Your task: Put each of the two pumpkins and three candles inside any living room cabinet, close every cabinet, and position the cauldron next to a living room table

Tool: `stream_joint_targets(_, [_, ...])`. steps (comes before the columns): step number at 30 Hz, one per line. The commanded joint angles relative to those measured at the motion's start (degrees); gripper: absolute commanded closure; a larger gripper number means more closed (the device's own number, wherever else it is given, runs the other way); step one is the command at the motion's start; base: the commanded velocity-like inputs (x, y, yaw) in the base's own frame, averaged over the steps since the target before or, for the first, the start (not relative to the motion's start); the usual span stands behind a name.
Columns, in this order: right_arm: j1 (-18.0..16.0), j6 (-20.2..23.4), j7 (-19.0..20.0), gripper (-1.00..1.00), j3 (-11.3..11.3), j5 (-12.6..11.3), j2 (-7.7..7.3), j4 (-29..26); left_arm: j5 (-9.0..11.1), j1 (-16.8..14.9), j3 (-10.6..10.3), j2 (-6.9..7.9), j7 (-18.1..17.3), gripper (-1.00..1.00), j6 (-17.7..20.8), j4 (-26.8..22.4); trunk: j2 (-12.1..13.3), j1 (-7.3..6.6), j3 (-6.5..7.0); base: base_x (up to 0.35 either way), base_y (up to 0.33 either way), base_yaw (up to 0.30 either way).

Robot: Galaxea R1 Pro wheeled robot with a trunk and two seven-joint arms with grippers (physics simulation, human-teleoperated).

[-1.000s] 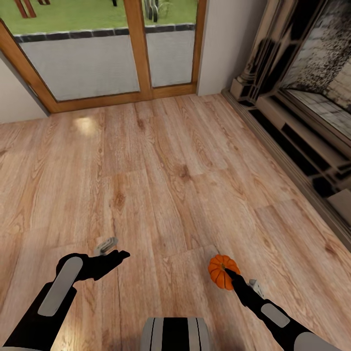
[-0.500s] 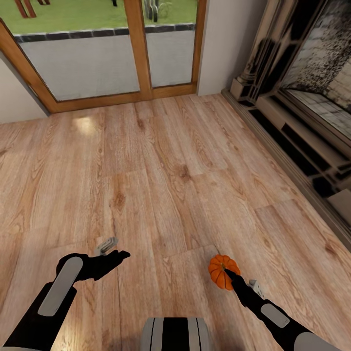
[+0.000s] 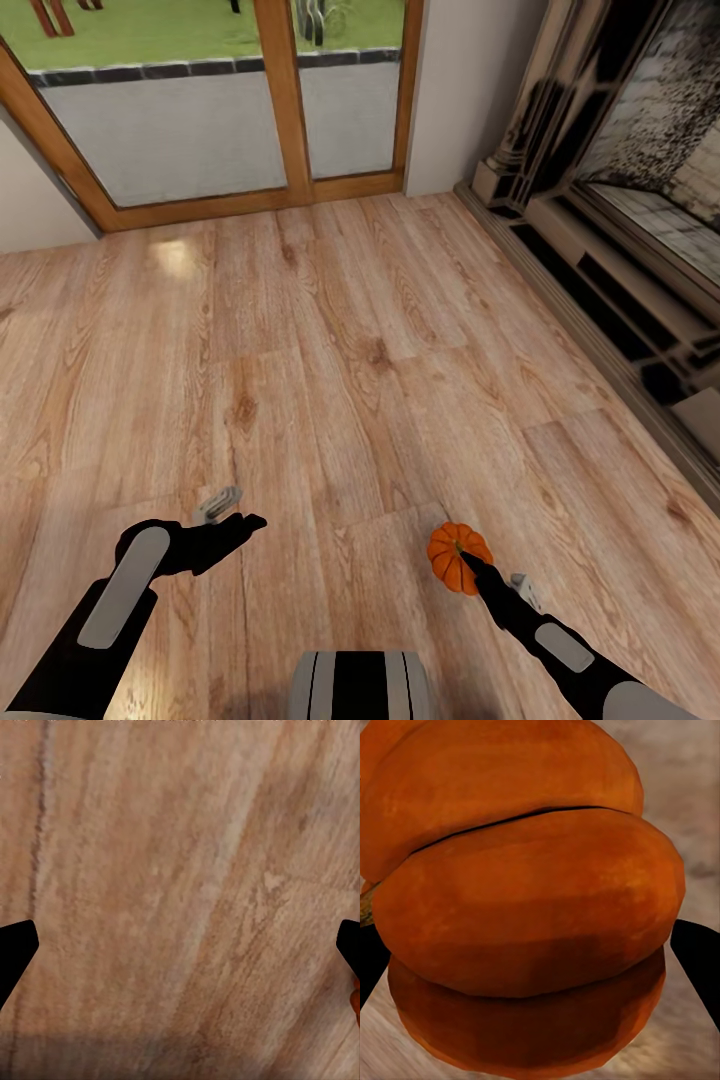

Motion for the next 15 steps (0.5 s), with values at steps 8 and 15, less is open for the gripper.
stream_joint_targets(8, [-0.02,0.16,-4.83,1.00,0.52,-0.46,-0.03,0.16,0.54,-0.03,-0.09,0.04,0.60,-1.00,-0.02,-0.03,-0.01,0.01,-0.04,0.000,0.000,0.000])
stream_joint_targets(15, [-0.02,-0.03,-3.99,1.00,0.54,-0.44,-0.03,-0.20,0.55,-0.03,-0.09,0.04,0.60,-1.00,-0.02,-0.03,0.09,-0.18,1.51,0.000,0.000,0.000])
